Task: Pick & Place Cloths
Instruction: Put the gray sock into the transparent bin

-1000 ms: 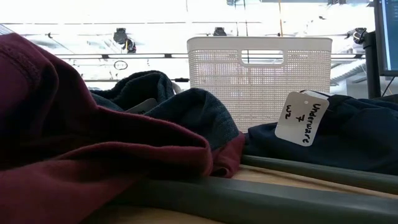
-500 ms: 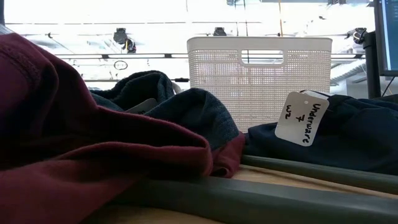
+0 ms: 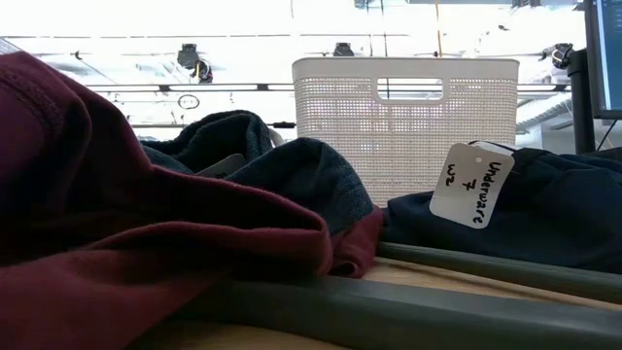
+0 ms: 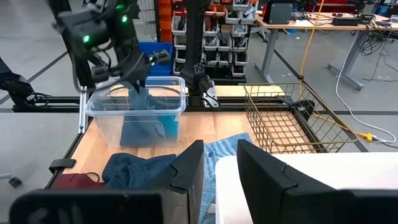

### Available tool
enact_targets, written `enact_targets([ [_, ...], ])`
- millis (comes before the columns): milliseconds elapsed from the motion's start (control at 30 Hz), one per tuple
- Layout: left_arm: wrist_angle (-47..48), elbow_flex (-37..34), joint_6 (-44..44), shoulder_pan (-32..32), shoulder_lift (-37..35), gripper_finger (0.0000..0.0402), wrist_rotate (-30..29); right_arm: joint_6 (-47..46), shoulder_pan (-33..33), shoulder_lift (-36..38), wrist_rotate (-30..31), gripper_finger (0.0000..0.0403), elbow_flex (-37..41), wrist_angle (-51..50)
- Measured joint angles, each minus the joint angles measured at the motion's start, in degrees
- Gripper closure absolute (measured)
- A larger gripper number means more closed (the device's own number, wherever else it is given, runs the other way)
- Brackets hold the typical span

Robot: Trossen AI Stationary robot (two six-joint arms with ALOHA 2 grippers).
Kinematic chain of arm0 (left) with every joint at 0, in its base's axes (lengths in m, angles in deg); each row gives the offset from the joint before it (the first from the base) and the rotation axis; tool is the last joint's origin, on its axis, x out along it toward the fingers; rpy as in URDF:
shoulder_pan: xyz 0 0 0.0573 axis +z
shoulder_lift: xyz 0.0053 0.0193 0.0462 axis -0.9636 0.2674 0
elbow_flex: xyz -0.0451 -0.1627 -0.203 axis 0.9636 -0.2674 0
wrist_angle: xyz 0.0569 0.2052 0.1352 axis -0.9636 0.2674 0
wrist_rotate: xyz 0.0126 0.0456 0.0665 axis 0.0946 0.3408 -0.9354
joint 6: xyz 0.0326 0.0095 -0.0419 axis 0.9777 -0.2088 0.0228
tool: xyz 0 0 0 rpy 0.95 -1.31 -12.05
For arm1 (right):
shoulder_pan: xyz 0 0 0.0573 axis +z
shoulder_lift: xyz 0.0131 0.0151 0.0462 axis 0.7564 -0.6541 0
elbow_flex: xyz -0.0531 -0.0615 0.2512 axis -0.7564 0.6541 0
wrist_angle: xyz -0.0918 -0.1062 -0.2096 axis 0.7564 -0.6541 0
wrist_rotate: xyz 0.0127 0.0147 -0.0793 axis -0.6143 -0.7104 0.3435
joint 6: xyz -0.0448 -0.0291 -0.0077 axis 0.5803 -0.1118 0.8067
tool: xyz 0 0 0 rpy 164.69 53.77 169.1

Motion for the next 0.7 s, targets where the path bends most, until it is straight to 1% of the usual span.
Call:
enact_targets([
  [167, 0.1, 0.0, -3.1, -1.8, 4.5, 0.0401, 2.5, 0.0, 0.0, 0.0, -0.5, 0.0314, 0.0, 0.0],
  [333, 0.2, 0.0, -8.1, -3.7, 7.8, 0.0401, 2.6, 0.3, 0.0, 0.0, -6.4, 0.0314, 0.0, 0.0],
  [433, 0.0, 0.0, -9.7, -4.6, 9.2, 0.0398, 2.5, 0.4, 0.0, 0.0, -9.2, 0.0314, 0.0, -0.1],
  [533, 0.1, 0.0, -9.9, -5.3, 9.7, 0.0387, 2.4, 0.4, 0.0, 0.0, -10.5, 0.0314, 0.0, -0.3],
  [700, 0.1, 0.0, -10.3, -5.7, 9.8, 0.0357, 2.2, 0.4, 0.0, 0.0, -10.6, 0.0314, 0.0, -1.3],
])
